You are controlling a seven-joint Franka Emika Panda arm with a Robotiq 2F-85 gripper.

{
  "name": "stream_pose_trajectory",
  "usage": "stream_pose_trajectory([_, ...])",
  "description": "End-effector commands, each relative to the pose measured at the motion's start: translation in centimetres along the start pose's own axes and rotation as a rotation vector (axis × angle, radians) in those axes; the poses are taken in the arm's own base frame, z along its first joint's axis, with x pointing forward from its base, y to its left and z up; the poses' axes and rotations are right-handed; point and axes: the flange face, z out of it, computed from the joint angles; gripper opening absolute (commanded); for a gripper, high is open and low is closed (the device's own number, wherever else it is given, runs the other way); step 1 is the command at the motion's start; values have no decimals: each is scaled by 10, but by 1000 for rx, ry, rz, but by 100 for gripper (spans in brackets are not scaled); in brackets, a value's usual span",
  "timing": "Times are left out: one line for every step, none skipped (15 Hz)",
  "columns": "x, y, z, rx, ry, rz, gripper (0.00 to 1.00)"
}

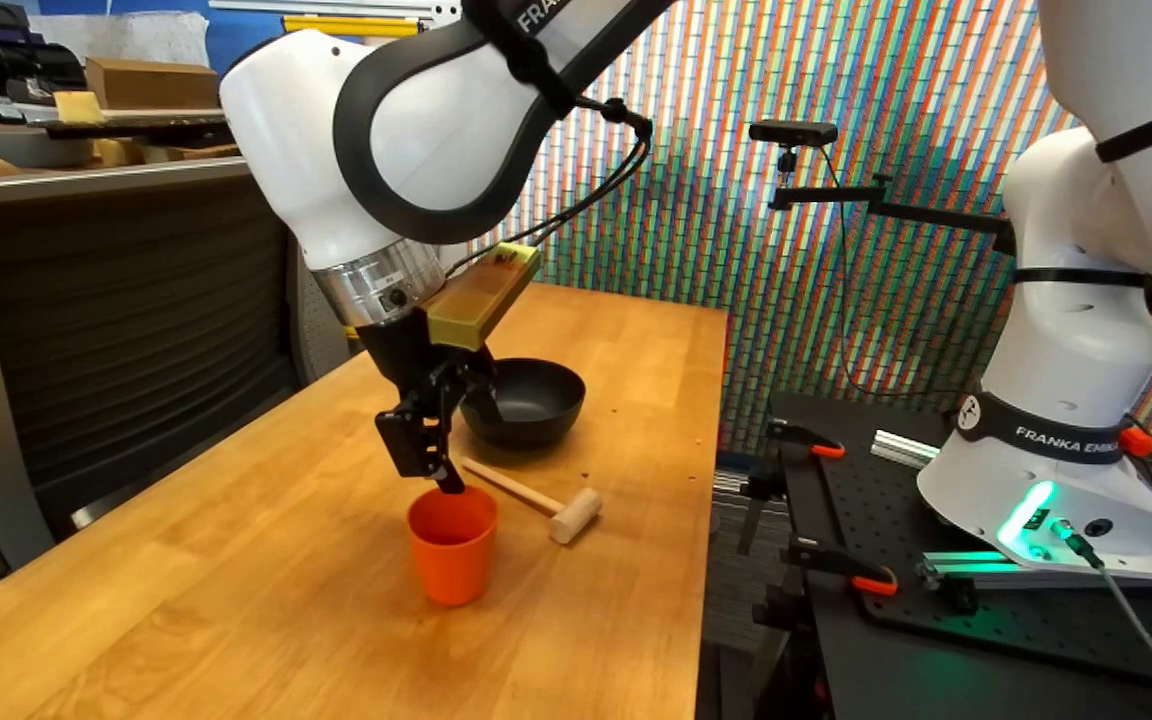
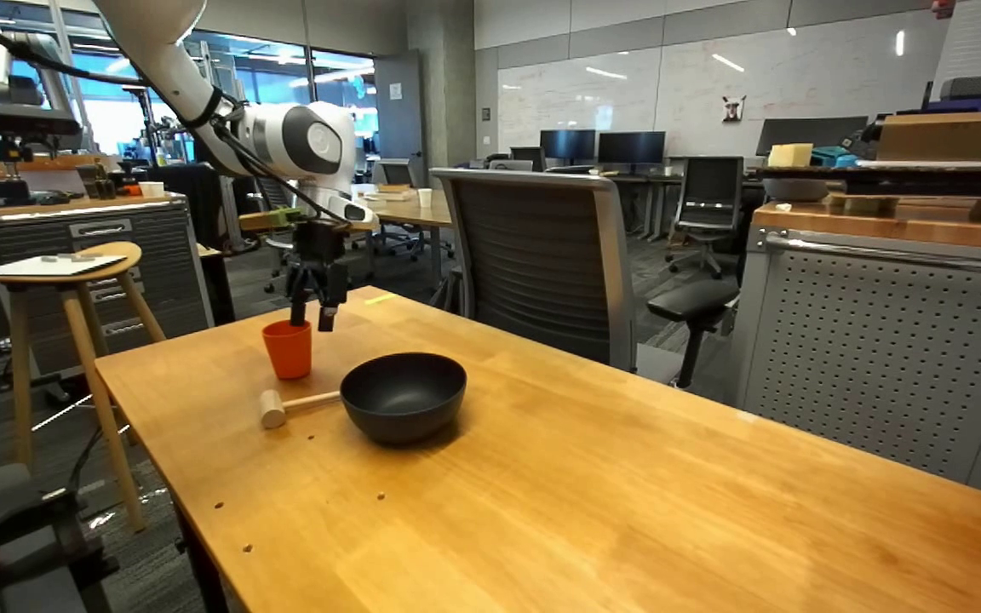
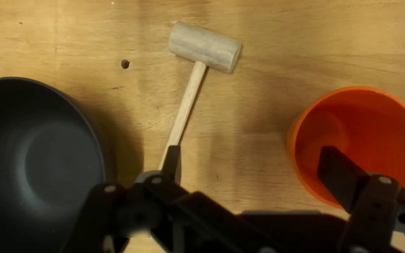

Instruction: Put the orange cup inside the black bowl

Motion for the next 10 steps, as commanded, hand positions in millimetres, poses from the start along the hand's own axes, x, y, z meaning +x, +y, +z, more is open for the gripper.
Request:
stream_pose_trajectory([2, -22, 5, 50, -89, -17, 100])
stream_pose_trajectory([-1, -27, 7, 63, -110, -24, 100])
stream_pose_trajectory([-3, -33, 11, 61, -117, -31, 100])
stream_pose_trajectory([-4, -37, 14, 58, -120, -34, 75])
stream_pose_trajectory([-4, -41, 17, 45, -108, -40, 74])
stream_pose_trajectory([-4, -43, 20, 36, -100, -45, 66])
stream_pose_trajectory([-5, -45, 21, 33, -101, -50, 58])
stream_pose_trajectory([-4, -43, 21, 32, -103, -54, 49])
stream_pose_trajectory([-4, -43, 22, 26, -100, -55, 42])
stream_pose_trajectory([-4, -43, 22, 26, -100, -56, 35])
